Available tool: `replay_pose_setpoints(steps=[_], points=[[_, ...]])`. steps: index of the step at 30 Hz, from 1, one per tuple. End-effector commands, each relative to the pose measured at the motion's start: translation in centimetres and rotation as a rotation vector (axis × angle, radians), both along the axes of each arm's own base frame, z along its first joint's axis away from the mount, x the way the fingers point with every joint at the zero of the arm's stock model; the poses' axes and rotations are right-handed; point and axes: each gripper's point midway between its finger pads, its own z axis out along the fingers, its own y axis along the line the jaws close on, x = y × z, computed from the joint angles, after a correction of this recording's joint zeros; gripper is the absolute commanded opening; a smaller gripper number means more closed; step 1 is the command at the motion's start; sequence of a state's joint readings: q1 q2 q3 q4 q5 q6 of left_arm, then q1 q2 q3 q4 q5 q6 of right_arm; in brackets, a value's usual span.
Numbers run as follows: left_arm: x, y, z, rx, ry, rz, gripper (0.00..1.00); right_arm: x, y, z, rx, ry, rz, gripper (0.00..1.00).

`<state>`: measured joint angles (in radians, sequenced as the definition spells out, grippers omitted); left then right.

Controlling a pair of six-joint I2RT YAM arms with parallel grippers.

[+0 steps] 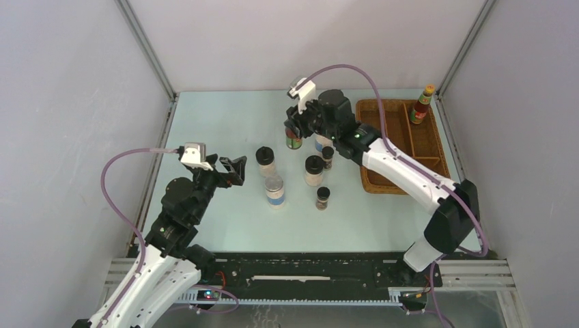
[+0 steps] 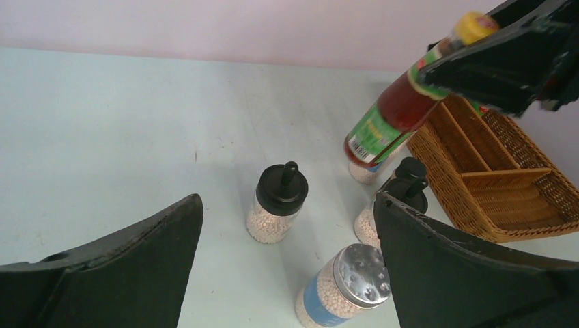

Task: Organize the condiment bottles
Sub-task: Pick up the bottle from the center of the board, then place the bottle in the storage box.

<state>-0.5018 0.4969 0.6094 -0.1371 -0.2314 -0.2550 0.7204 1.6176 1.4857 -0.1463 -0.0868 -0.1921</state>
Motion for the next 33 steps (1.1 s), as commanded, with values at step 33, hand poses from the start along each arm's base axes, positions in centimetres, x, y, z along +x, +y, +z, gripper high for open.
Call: replay_pose_setpoints(steps=[33], points=[[-0.7,-0.3,3.3,-0.032,-0.06,-0.032,1.0,2.2,-26.8,13.8,0.173,-0.344,-0.686,0.0]])
